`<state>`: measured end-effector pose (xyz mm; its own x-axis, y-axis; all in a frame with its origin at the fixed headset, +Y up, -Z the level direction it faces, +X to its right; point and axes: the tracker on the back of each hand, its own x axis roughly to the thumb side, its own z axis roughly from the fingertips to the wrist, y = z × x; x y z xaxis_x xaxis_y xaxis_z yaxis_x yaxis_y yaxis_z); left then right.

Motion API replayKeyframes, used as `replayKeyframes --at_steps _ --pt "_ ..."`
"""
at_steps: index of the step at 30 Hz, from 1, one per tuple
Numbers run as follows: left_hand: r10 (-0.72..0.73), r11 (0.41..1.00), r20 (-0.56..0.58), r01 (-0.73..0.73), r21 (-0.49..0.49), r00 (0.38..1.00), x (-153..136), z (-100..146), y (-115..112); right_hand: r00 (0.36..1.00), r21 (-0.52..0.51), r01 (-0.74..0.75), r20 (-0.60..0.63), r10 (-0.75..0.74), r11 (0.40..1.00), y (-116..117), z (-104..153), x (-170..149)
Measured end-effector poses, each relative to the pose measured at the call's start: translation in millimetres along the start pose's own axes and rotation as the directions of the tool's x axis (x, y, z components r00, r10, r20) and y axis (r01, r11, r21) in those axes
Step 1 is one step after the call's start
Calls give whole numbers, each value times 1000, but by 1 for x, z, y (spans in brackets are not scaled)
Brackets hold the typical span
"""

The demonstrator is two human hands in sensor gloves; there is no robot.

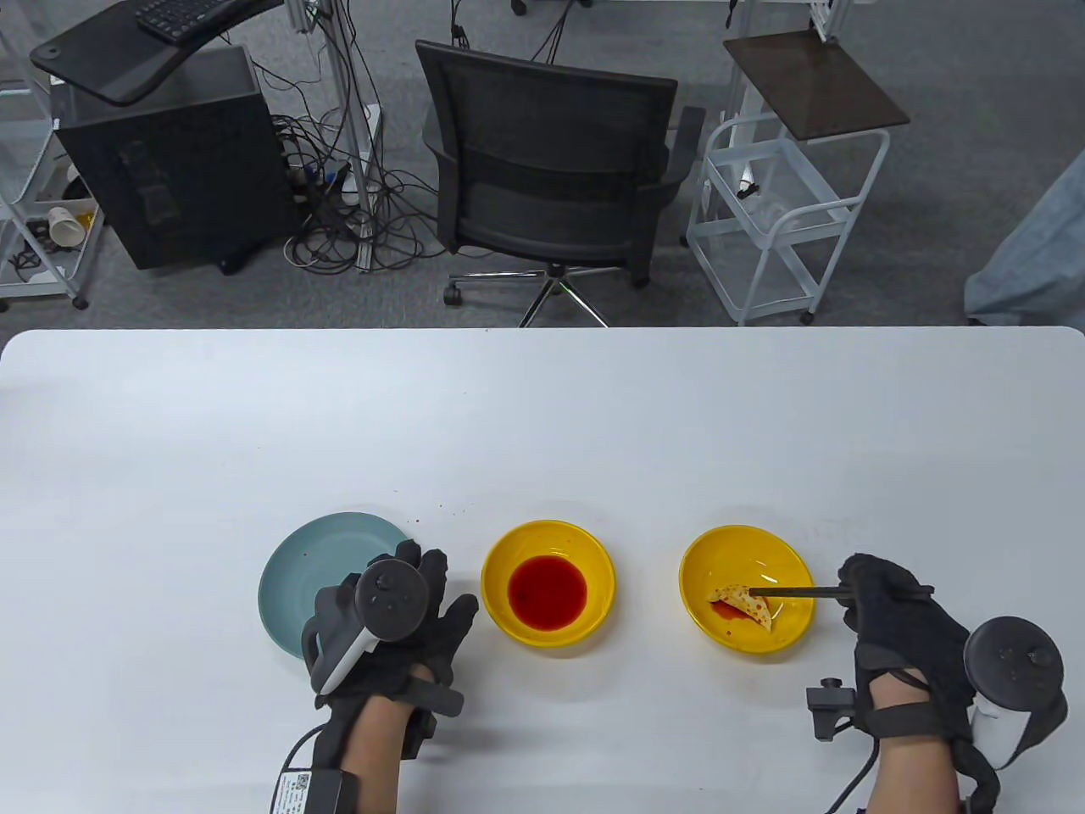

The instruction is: Dip chopsticks into soy sauce and dot onto dumpling

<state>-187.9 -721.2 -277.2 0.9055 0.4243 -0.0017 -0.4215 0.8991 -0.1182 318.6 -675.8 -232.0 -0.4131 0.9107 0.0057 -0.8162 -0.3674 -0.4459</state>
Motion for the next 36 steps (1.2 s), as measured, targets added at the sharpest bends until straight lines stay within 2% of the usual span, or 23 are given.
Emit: replayKeyframes --at_steps 6,12,25,31,33,36 --pt "-1 1000 0 1 -1 1000 -1 0 1 999 57 9 53 -12 998 11 2 5" --pt "0 1000 -1 0 -2 1000 -1 0 1 997 90 -65 49 60 994 19 1 4" --pt "0 1000 -1 0 -1 1000 -1 0 1 994 40 -112 18 111 993 2 2 6" --pt "3 1000 0 -3 -1 1000 0 0 1 985 92 78 146 -91 993 13 7 16" --pt "3 1000 -1 -3 -2 1000 -1 0 1 954 179 118 253 -162 977 28 12 25" --pt "7 1000 -2 -7 3 1000 -1 0 2 913 275 120 346 -215 954 52 22 35"
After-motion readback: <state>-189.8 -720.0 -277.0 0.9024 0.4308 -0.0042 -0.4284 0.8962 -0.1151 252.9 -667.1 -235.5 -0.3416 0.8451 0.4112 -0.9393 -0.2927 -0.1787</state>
